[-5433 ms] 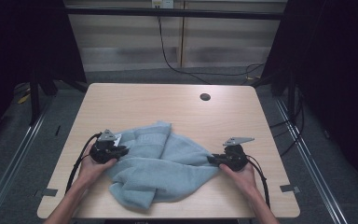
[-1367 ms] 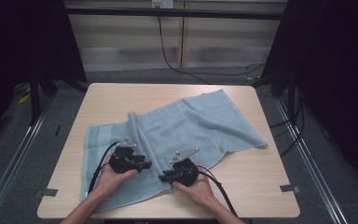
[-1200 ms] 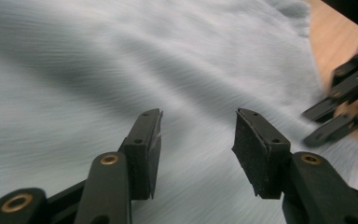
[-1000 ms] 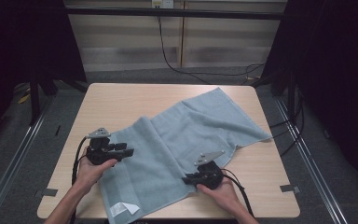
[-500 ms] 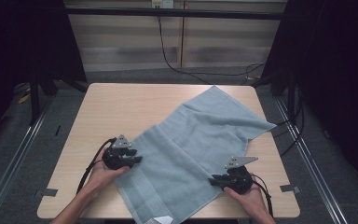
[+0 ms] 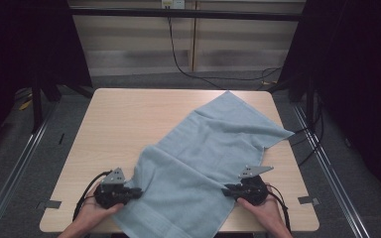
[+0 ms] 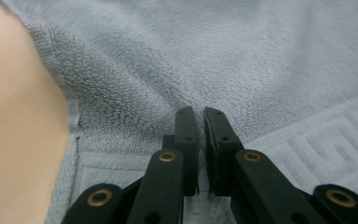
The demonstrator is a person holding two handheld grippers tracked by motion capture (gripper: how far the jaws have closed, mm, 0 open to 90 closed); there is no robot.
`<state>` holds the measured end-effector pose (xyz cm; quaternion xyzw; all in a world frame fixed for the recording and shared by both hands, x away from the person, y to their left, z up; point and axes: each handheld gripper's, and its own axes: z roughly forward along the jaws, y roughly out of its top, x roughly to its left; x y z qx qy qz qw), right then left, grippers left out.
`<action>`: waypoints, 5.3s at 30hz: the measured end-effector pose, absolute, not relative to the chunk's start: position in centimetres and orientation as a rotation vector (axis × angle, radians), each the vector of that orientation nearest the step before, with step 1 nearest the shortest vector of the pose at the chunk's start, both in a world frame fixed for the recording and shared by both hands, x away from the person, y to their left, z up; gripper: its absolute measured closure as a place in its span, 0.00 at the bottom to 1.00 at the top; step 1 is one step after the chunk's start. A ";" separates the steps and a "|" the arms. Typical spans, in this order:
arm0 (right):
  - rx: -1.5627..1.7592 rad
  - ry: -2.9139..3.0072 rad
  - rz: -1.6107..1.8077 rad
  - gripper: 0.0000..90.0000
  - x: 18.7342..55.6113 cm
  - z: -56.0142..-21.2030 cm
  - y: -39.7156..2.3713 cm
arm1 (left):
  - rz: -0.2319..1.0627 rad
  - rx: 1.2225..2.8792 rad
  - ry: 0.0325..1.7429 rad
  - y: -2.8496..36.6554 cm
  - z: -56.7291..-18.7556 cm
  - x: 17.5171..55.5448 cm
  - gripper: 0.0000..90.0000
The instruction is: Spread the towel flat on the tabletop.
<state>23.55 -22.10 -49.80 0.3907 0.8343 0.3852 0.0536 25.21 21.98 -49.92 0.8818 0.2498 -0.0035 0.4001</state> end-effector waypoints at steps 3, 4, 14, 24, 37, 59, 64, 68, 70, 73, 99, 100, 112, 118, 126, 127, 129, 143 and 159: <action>1.161 2.563 1.165 0.84 22.6 -49.7 -21.7 | -0.075 2.235 0.599 22.3 -49.8 23.2 0.94; 1.155 2.574 1.164 0.83 22.3 -49.6 -21.6 | -0.082 2.231 0.584 22.3 -49.7 22.8 0.93; 1.207 2.423 1.258 0.67 23.6 -47.8 -22.8 | -0.001 2.144 0.615 18.6 -46.9 30.8 0.75; 1.362 2.313 1.121 0.56 26.8 -49.0 -25.4 | 0.147 2.252 0.722 14.3 -49.7 38.2 0.76; 1.345 2.304 1.075 0.51 26.5 -50.2 -25.6 | 0.161 2.211 0.677 19.2 -50.3 32.9 0.83; 1.179 2.381 1.057 0.56 33.8 -50.6 -17.9 | 0.093 2.136 0.769 22.4 -49.3 29.2 0.70; 1.175 2.406 1.071 0.82 33.9 -50.4 -17.9 | 0.287 2.161 0.865 21.3 -48.7 35.0 0.71; 1.183 2.439 1.095 0.95 32.9 -50.3 -17.9 | 0.288 2.148 0.884 20.1 -49.4 37.4 0.71; 1.140 2.469 1.091 0.95 31.9 -49.8 -17.6 | 0.284 2.184 0.869 19.7 -50.1 37.3 0.70; 1.128 2.466 1.092 0.95 30.4 -49.0 -18.1 | 0.291 2.178 0.835 19.6 -50.4 36.4 0.68; 1.214 2.388 1.288 0.69 24.6 -47.6 -23.4 | 0.078 2.126 0.788 21.2 -48.7 30.5 0.59; 1.220 2.374 1.290 0.68 25.3 -47.5 -23.5 | 0.114 2.117 0.809 21.2 -48.7 31.5 0.60; 1.293 2.367 1.159 0.60 33.5 -49.8 -21.4 | 0.240 2.116 0.914 19.5 -50.6 38.5 0.55; 1.277 2.399 1.151 0.60 32.7 -50.4 -21.6 | 0.251 2.151 0.837 20.2 -50.6 36.4 0.56; 1.280 2.422 1.110 0.59 30.4 -50.1 -21.2 | 0.191 2.101 0.838 21.3 -50.8 34.6 0.56; 1.296 2.422 1.123 0.59 30.1 -50.1 -21.3 | 0.188 2.093 0.839 21.4 -50.8 34.5 0.56; 1.313 2.431 1.141 0.59 29.6 -50.0 -21.6 | 0.169 2.088 0.849 21.4 -50.8 34.5 0.56; 1.262 2.462 1.193 0.59 25.0 -50.1 -21.9 | 0.216 2.144 0.845 20.6 -50.4 30.4 0.54; 1.293 2.403 1.313 0.48 23.4 -48.4 -22.6 | 0.139 2.106 0.835 21.8 -49.9 29.3 0.45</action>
